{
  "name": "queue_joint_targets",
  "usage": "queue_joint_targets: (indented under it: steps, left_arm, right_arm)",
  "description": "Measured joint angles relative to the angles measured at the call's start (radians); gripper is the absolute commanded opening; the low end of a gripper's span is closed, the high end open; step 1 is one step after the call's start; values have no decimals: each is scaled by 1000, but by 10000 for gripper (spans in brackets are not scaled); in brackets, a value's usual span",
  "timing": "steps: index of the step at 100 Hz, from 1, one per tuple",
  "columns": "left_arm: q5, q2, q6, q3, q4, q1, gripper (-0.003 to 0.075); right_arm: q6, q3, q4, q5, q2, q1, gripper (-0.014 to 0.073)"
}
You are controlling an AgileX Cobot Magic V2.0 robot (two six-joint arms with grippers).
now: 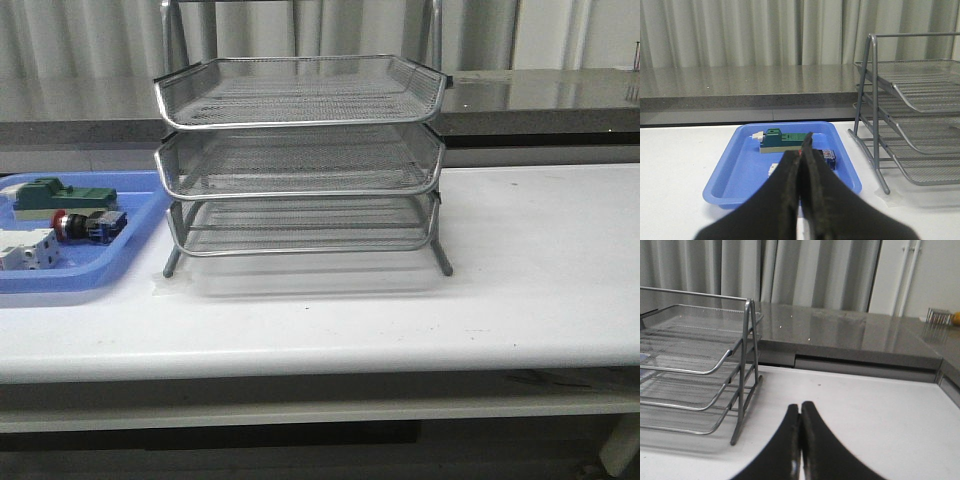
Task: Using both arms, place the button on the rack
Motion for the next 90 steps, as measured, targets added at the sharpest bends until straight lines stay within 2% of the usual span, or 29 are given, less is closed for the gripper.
queue_joint_targets:
  steps: [24, 38, 90]
  left_arm:
    - [0, 0, 0, 0, 0, 0, -20]
    - [0, 0, 0, 0, 0, 0, -20]
    - [0, 0, 0, 0, 0, 0, -20]
  right_arm:
    - [0, -279, 42, 265, 305, 0, -65]
    - [0, -398, 81, 349, 478, 0, -65]
    - [0, -443, 400, 312, 891, 0, -61]
